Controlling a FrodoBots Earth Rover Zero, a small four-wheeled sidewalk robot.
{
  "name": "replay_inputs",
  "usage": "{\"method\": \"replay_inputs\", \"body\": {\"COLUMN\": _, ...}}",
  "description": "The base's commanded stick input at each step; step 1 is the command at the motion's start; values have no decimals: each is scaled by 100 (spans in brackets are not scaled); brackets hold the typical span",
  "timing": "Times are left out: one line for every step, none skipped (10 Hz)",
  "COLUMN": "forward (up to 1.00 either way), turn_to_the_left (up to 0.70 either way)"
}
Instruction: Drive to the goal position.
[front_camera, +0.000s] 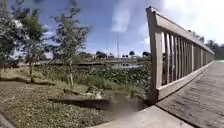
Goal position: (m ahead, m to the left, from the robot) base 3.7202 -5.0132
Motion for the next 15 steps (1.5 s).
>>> {"method": "replay_inputs", "body": {"forward": 0, "turn_to_the_left": -85}}
{"method": "replay_inputs", "body": {"forward": 0, "turn_to_the_left": -85}}
{"method": "replay_inputs", "body": {"forward": 0, "turn_to_the_left": -85}}
{"method": "replay_inputs", "body": {"forward": 0, "turn_to_the_left": -85}}
{"method": "replay_inputs", "body": {"forward": 0, "turn_to_the_left": -85}}
{"method": "replay_inputs", "body": {"forward": 0, "turn_to_the_left": -85}}
{"method": "replay_inputs", "body": {"forward": 0, "turn_to_the_left": -85}}
{"method": "replay_inputs", "body": {"forward": 0, "turn_to_the_left": -85}}
{"method": "replay_inputs", "body": {"forward": 0, "turn_to_the_left": -85}}
{"method": "replay_inputs", "body": {"forward": 0, "turn_to_the_left": -85}}
{"method": "replay_inputs", "body": {"forward": 0, "turn_to_the_left": -85}}
{"method": "replay_inputs", "body": {"forward": 0, "turn_to_the_left": -85}}
{"method": "replay_inputs", "body": {"forward": 0, "turn_to_the_left": -85}}
{"method": "replay_inputs", "body": {"forward": 0, "turn_to_the_left": -85}}
{"method": "replay_inputs", "body": {"forward": 0, "turn_to_the_left": -85}}
